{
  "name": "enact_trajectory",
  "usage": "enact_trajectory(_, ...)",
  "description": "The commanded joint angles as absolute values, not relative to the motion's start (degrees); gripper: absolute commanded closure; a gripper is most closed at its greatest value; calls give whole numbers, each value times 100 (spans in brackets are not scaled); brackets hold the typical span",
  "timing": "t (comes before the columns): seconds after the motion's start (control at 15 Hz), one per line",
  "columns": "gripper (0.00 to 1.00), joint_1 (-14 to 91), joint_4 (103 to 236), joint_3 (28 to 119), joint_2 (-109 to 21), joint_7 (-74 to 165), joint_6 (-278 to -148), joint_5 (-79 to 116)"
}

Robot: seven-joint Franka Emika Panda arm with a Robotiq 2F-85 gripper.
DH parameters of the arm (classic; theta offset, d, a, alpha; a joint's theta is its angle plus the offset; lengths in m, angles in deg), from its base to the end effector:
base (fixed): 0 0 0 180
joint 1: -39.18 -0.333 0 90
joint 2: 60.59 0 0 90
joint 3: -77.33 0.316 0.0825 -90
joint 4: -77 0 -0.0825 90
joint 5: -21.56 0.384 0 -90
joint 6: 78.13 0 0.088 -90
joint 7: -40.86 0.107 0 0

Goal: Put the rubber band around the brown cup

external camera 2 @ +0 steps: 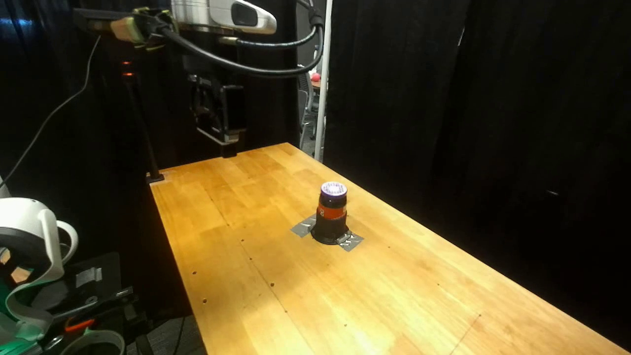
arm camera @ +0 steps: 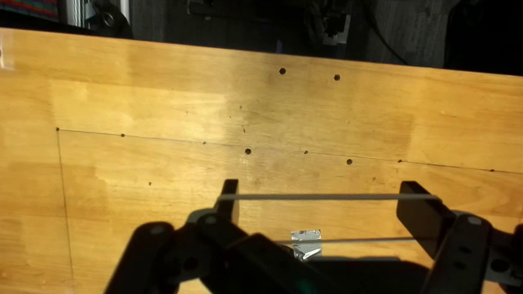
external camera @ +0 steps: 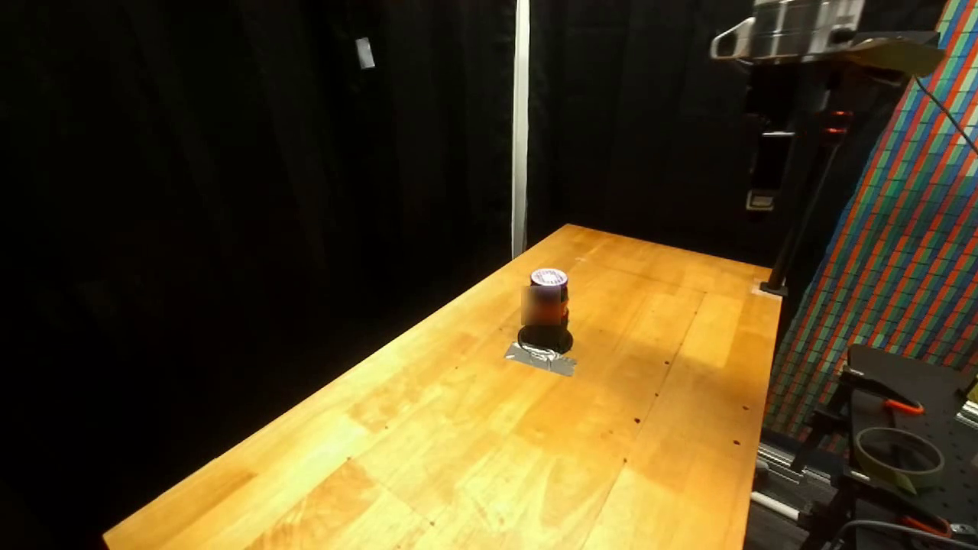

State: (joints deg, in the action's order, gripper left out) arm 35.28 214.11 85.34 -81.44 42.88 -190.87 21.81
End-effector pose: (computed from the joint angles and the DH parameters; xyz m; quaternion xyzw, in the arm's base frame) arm 0.4175 0.0902 0.4480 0.9960 0.0799 -0.0294 0.0264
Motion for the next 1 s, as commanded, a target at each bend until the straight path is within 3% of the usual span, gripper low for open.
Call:
enact_trajectory(0.0, 0, 3458, 20192, 8724, -6672, 4700, -19281, 1944)
enact_trajectory(0.53, 0, 3165, 18621, 8508, -4354, 5275, -21092, 1164)
enact_trajectory(0.93, 0, 3023, 17829, 8159, -3454, 5129, -21496, 1112)
